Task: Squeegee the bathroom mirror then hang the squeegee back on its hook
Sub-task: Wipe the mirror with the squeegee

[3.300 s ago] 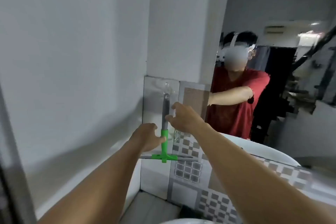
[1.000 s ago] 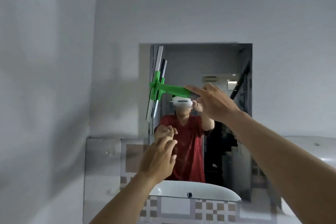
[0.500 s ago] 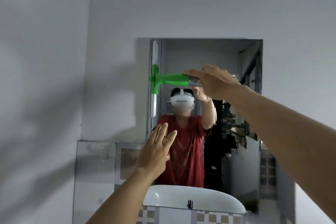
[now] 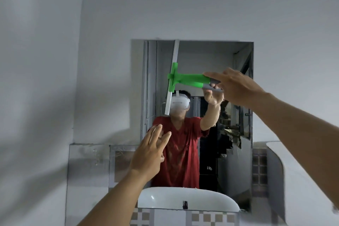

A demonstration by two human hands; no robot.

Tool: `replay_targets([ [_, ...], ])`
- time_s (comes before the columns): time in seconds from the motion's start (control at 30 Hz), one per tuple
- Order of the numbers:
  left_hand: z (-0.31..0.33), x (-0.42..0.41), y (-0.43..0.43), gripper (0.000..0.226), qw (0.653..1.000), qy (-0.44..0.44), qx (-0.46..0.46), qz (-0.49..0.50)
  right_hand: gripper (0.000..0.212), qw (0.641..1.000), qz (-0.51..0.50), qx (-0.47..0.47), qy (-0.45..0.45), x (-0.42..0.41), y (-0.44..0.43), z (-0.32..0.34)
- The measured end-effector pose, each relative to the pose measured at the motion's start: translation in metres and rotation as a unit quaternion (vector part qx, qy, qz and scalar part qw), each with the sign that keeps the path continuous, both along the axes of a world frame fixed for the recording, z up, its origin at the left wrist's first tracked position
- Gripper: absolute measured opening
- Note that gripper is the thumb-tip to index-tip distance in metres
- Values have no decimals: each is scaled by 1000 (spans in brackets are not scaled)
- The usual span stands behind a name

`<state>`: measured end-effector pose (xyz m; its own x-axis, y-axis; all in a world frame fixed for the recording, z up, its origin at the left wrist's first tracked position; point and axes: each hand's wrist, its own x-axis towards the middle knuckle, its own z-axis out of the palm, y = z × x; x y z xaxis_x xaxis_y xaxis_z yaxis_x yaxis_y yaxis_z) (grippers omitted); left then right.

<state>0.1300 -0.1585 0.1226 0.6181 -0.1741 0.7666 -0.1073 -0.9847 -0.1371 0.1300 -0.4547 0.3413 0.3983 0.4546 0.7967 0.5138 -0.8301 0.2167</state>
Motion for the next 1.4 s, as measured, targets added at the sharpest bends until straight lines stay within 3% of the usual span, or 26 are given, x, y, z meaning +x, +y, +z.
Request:
replay_targets([
  [0.43,3,-4,3,89,1000,1,-11,-27,59,986,-25,167,-1,4,-28,-61],
  [0.67,3,-4,3,94,999,-20,18,-22,71,940,-20,326,92,-8,-21,-116],
  [0.8,2,1,5,91,997,-23,68,1,69,937,-20,330,111,-20,-12,-140],
  [0.97,2,6,9,88,996,-14,90,18,98,945,-25,301,127,-17,-1,-155],
  [1.2,-20,0,15,74,997,-13,80,15,71,936,2,333,111,-13,17,-165],
  [1.3,-34,-2,16,80,999,0,49,-16,67,932,23,343,112,-12,31,-174],
  [1.4,-36,-4,14,86,999,8,7,-45,69,904,78,398,138,-16,55,-182],
])
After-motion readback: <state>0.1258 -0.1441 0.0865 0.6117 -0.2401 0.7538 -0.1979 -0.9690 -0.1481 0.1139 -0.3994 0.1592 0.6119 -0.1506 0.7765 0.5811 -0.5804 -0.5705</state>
